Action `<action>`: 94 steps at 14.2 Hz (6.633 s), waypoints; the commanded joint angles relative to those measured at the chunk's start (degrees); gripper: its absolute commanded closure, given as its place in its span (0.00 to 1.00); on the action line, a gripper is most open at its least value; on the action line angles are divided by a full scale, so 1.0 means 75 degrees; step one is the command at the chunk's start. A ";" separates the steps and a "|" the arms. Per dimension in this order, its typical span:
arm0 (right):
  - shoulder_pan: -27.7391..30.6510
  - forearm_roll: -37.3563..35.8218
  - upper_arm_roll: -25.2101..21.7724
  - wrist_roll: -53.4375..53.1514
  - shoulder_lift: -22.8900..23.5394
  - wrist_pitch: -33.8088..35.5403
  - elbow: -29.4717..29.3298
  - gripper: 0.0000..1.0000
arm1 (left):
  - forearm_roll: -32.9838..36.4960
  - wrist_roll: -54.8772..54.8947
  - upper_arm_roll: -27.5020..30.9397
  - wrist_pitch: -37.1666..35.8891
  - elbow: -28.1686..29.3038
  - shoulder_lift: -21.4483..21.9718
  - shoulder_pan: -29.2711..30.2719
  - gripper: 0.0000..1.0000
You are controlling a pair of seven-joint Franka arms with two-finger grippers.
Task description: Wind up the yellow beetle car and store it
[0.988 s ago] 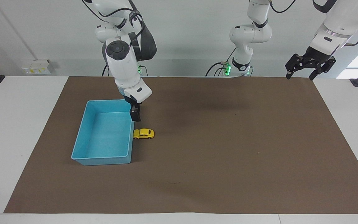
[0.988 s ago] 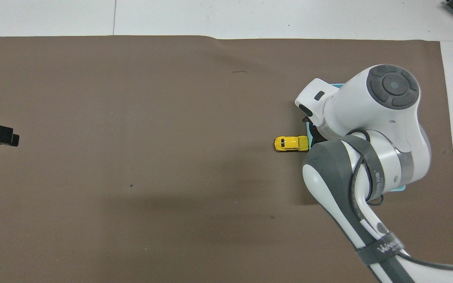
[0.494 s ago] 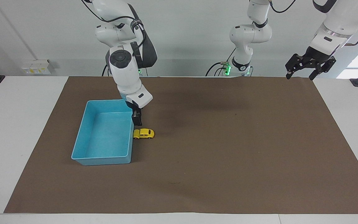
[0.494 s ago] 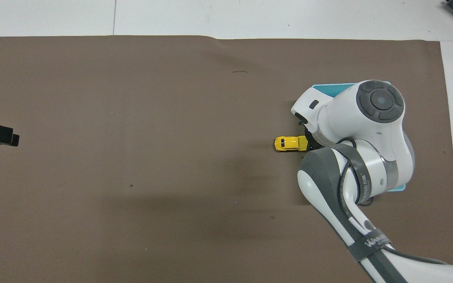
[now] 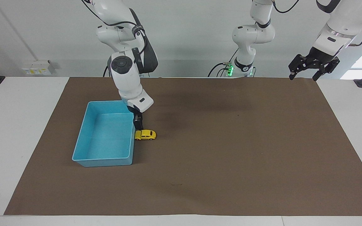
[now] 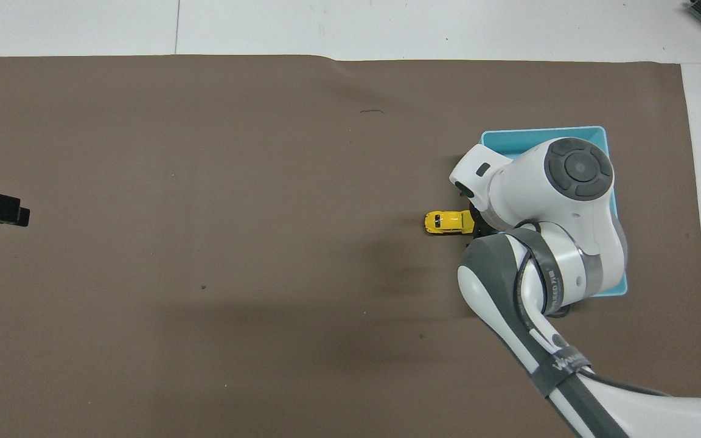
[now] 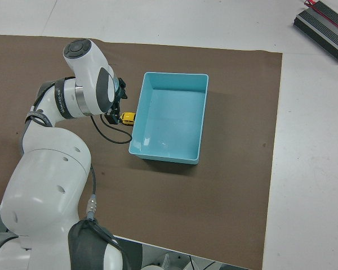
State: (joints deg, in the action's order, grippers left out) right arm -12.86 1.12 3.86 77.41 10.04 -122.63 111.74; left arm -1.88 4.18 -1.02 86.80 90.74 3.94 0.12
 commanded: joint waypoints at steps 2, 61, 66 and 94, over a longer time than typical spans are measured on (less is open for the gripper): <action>0.0074 -0.0068 0.0036 0.0214 0.0255 -0.0453 0.0113 0.00 | 0.0016 0.0005 -0.0017 -0.0101 0.0089 0.0143 0.0043 0.00; -0.0243 -0.0196 0.0036 -0.0559 0.0209 0.0752 -0.0871 1.00 | 0.0016 0.0005 -0.0017 -0.0101 0.0101 0.0155 0.0043 0.00; 0.0226 -0.0208 0.0025 0.0166 0.0150 0.0858 -0.0813 1.00 | 0.0005 0.0005 -0.0017 -0.0101 0.0101 0.0143 0.0054 0.00; 0.1785 -0.0453 -0.0022 0.1691 -0.0190 0.0401 0.0147 1.00 | 0.0005 0.0005 -0.0017 -0.0101 0.0101 0.0143 0.0043 0.00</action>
State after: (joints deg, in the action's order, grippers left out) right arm -0.59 -0.57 3.29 89.41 10.86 -118.04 109.82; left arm -1.88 4.18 -1.02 86.76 90.73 3.95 0.12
